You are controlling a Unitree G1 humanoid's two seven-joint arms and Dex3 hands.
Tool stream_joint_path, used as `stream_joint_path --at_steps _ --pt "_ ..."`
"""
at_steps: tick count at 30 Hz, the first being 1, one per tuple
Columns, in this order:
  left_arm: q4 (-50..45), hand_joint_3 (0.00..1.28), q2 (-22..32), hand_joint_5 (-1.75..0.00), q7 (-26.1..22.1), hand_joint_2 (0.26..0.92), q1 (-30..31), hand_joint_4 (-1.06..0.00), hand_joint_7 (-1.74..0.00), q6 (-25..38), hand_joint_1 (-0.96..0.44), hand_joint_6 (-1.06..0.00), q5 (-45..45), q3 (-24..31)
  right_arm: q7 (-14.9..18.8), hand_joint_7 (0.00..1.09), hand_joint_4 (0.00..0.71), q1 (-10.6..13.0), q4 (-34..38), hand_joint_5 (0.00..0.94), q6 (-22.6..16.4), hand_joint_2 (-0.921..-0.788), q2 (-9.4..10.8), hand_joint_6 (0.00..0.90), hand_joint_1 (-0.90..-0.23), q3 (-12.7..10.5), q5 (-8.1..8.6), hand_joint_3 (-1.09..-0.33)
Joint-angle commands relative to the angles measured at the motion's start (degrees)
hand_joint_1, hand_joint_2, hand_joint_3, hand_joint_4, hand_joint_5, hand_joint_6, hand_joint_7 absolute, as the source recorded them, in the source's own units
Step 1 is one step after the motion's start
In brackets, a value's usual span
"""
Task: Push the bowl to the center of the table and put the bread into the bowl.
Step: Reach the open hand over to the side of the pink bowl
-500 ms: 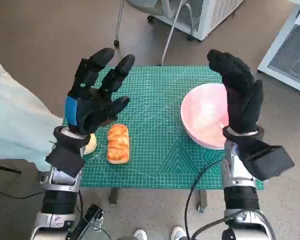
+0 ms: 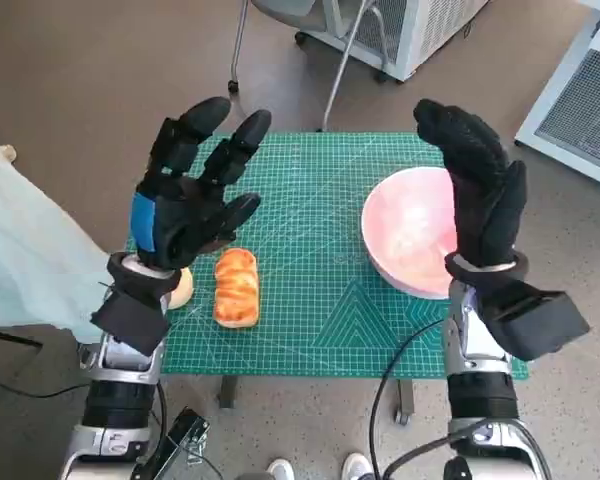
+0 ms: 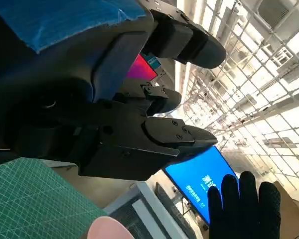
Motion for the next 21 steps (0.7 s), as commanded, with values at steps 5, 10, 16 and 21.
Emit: stream_joint_path --at_steps 5,10,16,21 --pt "0.1 0.21 0.1 -0.06 0.2 0.921 -1.0 -0.42 -0.64 -0.2 -0.19 -0.21 0.2 -0.2 0.5 0.82 0.4 1.2 -0.2 0.008 0.6 -0.921 -0.4 0.018 -0.573 0.0 0.09 -0.779" --pt "0.3 0.21 0.0 -0.06 0.0 0.921 -1.1 -0.42 -0.64 -0.3 -0.19 -0.21 -0.2 -0.2 0.6 0.82 0.401 1.1 0.3 0.008 0.6 -0.921 -2.0 0.018 -0.566 -1.1 0.55 -0.781" --pt "0.3 0.21 -0.1 -0.06 -0.1 0.921 -0.8 -0.42 -0.63 -0.5 -0.19 -0.21 -0.3 -0.1 0.7 0.8 0.389 1.2 3.8 0.003 -0.9 -0.921 -5.4 0.019 -0.568 -3.8 1.11 -0.768" --pt "-0.3 0.21 0.0 -0.06 -0.1 0.921 -0.3 -0.42 -0.63 -0.1 -0.18 -0.21 -0.4 0.0 -2.5 0.75 0.383 0.6 9.8 0.001 -3.8 -0.921 -8.3 0.035 -0.577 -6.7 -0.83 -0.755"
